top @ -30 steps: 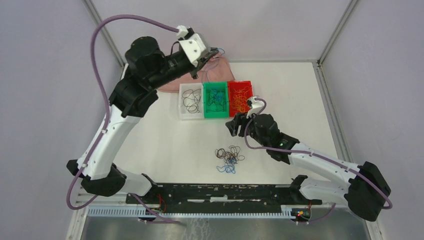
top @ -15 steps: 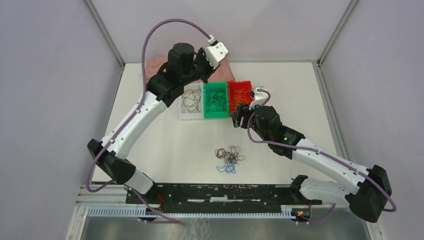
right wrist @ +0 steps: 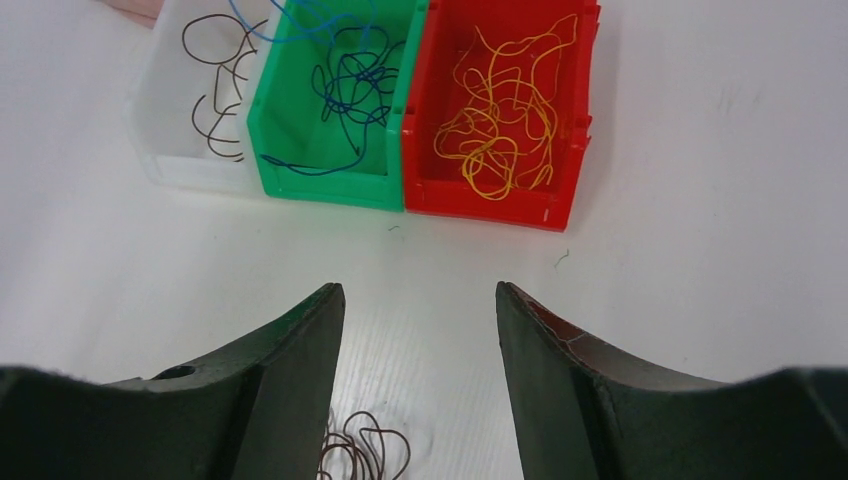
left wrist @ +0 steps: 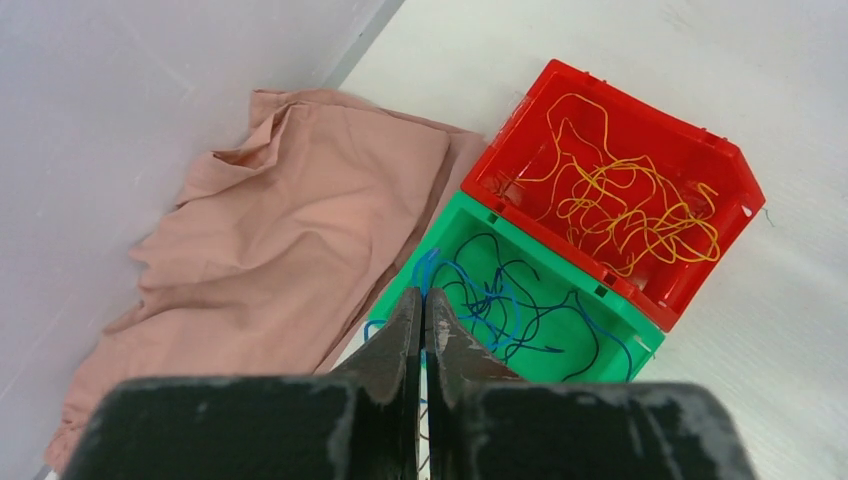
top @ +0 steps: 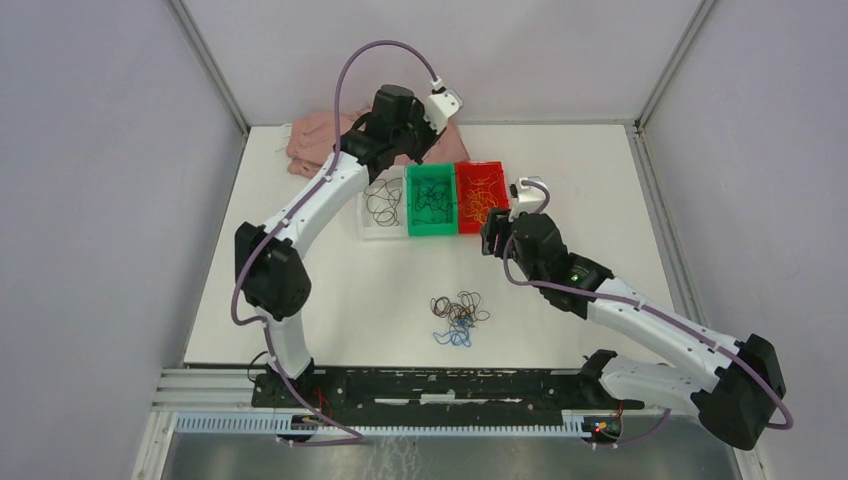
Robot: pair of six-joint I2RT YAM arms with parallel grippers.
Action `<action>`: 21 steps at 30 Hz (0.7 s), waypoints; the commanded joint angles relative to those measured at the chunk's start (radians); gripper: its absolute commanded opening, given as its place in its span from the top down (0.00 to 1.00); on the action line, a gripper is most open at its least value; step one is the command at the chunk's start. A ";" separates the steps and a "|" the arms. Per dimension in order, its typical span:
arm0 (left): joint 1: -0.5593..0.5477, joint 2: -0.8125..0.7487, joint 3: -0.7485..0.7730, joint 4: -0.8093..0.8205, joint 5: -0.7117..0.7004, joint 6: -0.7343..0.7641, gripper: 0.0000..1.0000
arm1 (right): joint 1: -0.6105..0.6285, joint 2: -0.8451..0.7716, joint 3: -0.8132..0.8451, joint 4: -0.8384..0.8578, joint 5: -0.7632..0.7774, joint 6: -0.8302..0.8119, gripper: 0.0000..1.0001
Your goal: Untangle the cables
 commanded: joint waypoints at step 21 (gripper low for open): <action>0.008 0.220 0.006 0.095 0.057 -0.093 0.97 | -0.090 -0.085 -0.021 -0.039 0.005 0.010 0.39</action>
